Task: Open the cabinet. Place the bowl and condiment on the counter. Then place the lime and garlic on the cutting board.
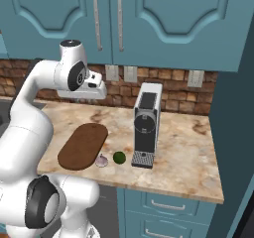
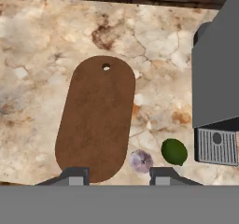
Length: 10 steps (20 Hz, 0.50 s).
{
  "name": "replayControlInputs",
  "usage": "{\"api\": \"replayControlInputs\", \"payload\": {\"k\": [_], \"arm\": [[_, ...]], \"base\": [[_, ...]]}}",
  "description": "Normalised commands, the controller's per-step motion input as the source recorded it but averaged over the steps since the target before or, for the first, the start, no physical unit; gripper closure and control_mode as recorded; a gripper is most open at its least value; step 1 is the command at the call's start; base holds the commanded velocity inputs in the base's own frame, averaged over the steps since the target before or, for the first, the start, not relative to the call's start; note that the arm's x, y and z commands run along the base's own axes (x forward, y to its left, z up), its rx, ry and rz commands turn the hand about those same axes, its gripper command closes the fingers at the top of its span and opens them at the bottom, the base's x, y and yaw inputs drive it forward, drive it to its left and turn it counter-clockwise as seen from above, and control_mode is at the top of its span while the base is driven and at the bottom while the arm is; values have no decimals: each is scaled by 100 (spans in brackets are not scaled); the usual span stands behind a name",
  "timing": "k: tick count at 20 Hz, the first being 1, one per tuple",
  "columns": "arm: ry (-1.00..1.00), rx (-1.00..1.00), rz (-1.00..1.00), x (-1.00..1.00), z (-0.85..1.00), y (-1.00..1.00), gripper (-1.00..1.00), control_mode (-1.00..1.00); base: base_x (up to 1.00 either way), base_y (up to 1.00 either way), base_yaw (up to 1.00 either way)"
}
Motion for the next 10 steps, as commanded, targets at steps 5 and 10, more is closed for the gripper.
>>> {"api": "replayControlInputs", "payload": {"k": [5,10], "arm": [[-2,2,0,-2,0,-5,-100,-100],[-20,7,-1,0,-1,-30,-100,-100]], "base": [[0,0,0],[0,0,0]]}}
